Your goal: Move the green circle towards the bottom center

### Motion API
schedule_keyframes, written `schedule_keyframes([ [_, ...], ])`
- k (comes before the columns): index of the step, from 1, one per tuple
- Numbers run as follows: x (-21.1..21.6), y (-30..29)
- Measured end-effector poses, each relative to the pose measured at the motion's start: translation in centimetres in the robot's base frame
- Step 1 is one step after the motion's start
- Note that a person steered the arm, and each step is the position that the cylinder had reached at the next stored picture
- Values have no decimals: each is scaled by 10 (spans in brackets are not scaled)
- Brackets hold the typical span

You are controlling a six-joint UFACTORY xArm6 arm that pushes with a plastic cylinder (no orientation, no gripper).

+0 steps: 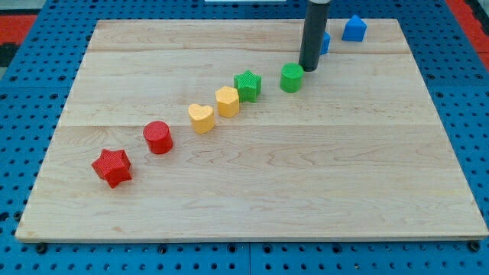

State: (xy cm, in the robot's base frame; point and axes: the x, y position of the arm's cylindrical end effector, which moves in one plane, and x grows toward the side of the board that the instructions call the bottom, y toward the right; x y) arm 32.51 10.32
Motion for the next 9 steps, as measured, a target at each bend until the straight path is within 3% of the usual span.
schedule_keyframes([
  [1,38,-1],
  [3,-23,2],
  [4,-19,-31],
  [9,159,-42],
])
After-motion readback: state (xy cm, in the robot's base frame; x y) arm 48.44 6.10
